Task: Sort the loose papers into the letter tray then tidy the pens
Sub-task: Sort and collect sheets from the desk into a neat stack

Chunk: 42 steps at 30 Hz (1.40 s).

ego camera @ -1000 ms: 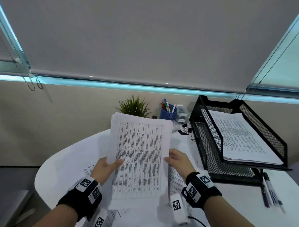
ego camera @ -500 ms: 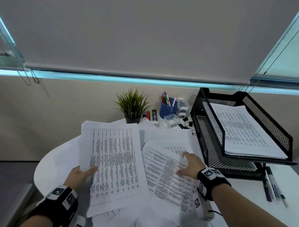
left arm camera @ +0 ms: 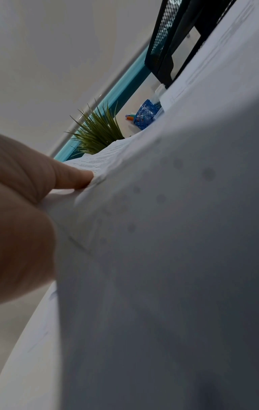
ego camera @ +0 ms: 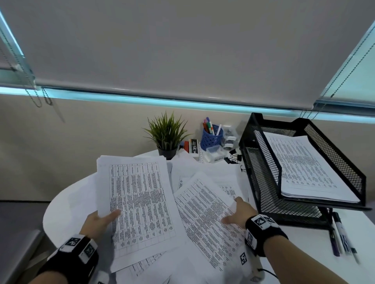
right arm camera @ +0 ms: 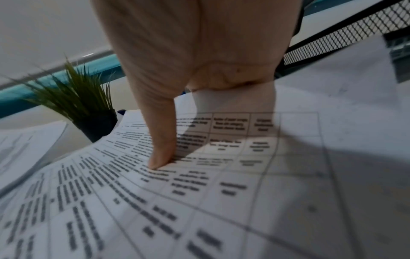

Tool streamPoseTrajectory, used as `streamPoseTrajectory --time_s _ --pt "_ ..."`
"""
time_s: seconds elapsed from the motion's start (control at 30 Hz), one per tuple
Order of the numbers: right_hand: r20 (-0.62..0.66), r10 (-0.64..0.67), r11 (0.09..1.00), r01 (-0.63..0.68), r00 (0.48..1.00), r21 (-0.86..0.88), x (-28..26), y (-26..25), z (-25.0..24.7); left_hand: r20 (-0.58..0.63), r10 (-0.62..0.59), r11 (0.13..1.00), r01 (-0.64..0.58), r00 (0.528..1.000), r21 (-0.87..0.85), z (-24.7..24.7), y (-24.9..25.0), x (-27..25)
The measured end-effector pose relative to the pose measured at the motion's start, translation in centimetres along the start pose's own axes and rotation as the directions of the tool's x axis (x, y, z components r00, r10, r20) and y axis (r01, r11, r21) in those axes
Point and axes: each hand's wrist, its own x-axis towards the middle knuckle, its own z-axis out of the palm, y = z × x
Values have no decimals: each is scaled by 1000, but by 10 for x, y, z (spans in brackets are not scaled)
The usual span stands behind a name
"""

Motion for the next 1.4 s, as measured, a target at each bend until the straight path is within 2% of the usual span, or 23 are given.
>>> streamPoseTrajectory --time_s 0.1,0.23,0.47,0.6,0.7,0.77,0.87,1.0,1.07,1.23,1.4 --pt "-64 -12 999 9 998 -51 -9 -6 -7 11 -36 999 36 999 38 1 -3 7" --pt "-154 -14 994 30 988 103 -19 -15 -27 59 -54 998 51 997 48 4 -3 12" --pt "-298 -91 966 156 950 204 -35 -24 -79 63 -79 996 76 995 43 9 -14 18" --pt "-421 -127 928 258 898 270 -51 -28 -109 56 -82 996 83 995 -16 10 -11 13" --pt "-485 -129 878 327 865 350 -61 -31 -121 114 -53 998 55 992 -8 15 -4 8" --pt "-470 -127 842 346 873 415 -63 -31 -118 151 -27 999 31 988 -26 21 9 -8" --pt "-380 -149 774 347 913 530 -63 -34 -95 203 20 995 1 979 -102 32 13 -20" --pt "-212 -121 761 228 970 608 -49 -29 -44 183 46 989 -19 982 -145 42 13 -27" --pt "-158 -100 763 178 982 621 -42 -27 -25 200 88 993 -71 976 -92 43 14 -29" --pt "-127 -165 730 208 978 651 -44 -36 8 244 132 988 -107 961 -112 48 22 -38" --pt "-47 -246 780 226 968 584 -44 -45 27 278 103 989 -70 955 -128 52 22 -41"
